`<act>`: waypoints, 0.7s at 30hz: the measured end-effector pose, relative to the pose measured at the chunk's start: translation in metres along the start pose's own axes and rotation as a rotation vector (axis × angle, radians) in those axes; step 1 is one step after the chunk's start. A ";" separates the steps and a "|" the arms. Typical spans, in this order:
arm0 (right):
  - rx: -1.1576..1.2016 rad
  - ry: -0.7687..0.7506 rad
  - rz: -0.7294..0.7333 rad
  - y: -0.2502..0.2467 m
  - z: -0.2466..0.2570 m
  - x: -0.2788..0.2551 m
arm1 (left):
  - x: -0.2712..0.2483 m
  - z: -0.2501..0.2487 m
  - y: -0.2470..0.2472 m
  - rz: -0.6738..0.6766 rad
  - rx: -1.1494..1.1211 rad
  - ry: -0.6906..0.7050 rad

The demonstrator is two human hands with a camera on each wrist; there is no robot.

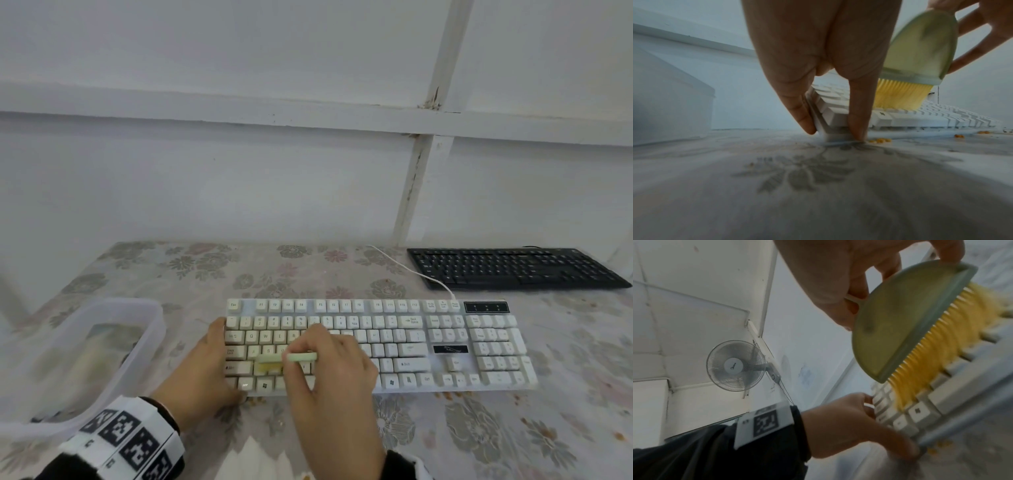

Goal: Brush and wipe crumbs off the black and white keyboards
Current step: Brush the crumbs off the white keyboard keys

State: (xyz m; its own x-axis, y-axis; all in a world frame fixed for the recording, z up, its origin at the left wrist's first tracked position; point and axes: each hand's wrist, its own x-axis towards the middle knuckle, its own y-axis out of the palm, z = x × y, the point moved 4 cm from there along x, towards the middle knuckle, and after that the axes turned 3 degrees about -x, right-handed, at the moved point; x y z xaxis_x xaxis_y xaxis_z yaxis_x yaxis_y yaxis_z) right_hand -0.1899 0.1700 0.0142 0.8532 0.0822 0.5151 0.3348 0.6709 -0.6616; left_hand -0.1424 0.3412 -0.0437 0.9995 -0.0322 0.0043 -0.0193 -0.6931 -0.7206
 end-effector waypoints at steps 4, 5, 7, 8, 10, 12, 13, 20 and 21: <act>0.264 -0.003 0.216 0.004 0.013 0.000 | 0.000 -0.002 -0.001 -0.024 -0.052 0.004; 0.255 -0.012 0.223 0.004 0.012 -0.001 | 0.000 -0.002 -0.001 -0.025 -0.056 0.002; 0.209 0.009 0.205 0.005 0.003 -0.002 | 0.000 -0.002 -0.001 -0.012 -0.018 -0.004; 0.170 0.029 0.178 0.005 -0.003 -0.002 | -0.001 -0.003 -0.001 -0.006 0.002 -0.013; 0.100 0.041 0.103 0.002 -0.007 -0.002 | 0.000 -0.001 -0.001 0.005 0.022 -0.032; 0.111 0.015 0.108 0.000 0.000 -0.001 | 0.000 -0.001 -0.001 0.005 0.014 -0.036; 0.158 0.012 0.146 -0.001 0.002 -0.001 | 0.000 -0.001 -0.001 0.001 0.004 -0.034; 0.131 0.133 0.123 -0.017 -0.027 0.002 | -0.004 -0.007 -0.003 0.016 -0.015 -0.014; 0.133 0.127 0.090 -0.022 -0.028 0.004 | -0.004 -0.006 -0.003 0.017 -0.017 -0.016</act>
State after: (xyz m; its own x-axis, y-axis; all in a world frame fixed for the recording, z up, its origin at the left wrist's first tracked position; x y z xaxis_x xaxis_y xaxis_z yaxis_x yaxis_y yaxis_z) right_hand -0.1829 0.1349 0.0153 0.9235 0.0586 0.3790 0.2063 0.7573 -0.6196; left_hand -0.1465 0.3391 -0.0368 0.9993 -0.0327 -0.0186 -0.0362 -0.7046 -0.7086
